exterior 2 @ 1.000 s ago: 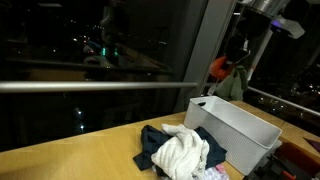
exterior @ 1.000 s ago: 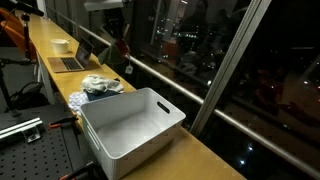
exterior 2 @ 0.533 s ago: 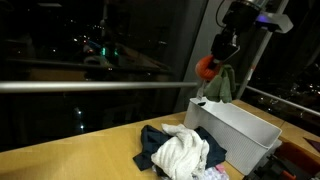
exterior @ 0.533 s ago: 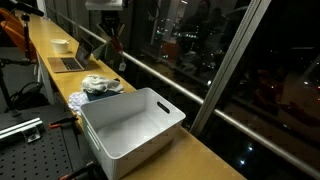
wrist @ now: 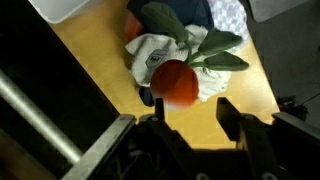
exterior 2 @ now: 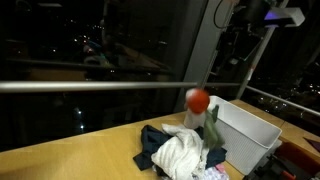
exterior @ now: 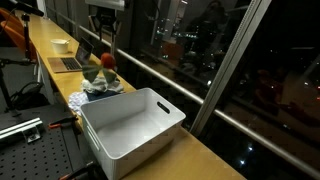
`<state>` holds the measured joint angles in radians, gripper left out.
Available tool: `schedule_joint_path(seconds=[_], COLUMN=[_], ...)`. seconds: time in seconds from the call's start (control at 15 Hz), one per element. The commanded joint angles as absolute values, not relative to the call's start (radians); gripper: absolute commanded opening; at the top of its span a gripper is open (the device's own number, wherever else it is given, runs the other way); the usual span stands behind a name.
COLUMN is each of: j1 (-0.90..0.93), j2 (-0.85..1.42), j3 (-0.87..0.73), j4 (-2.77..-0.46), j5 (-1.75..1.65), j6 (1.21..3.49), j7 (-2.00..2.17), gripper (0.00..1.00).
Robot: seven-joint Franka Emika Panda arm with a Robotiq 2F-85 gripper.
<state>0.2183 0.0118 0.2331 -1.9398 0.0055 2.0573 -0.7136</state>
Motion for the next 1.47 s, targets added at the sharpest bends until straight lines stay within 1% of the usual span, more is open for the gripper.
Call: schedule_joint_path(seconds=[0.0,0.07,0.13,0.2,0.33,0.4,0.6,1.27,1.4], j1=[0.163,0.147,0.131,0.114,0.08,0.105,0.077,0.086,0.105], j2=[-0.135,-0.164,-0.198,-0.224,-0.273,-0.214,-0.262,-0.264,-0.23], j3=[0.166,0.138,0.11,0.079,0.013,0.049,-0.003,0.006,0.023], j4=[-1.979,-1.986,-1.996,-2.0,-2.008,-1.976,-1.996,-2.009,-1.995], j5=[0.025,0.015,-0.007,-0.024,-0.063,-0.036,-0.051,-0.053,-0.045], j6=[1.887,1.85,1.829,1.809,1.774,1.799,1.783,1.783,1.808], j7=[-0.906,-0.964,-1.015,-1.075,-1.212,-1.11,-1.204,-1.206,-1.212], gripper=[0.88,0.96,0.99,1.0,1.0,1.0,1.0,1.0,1.0])
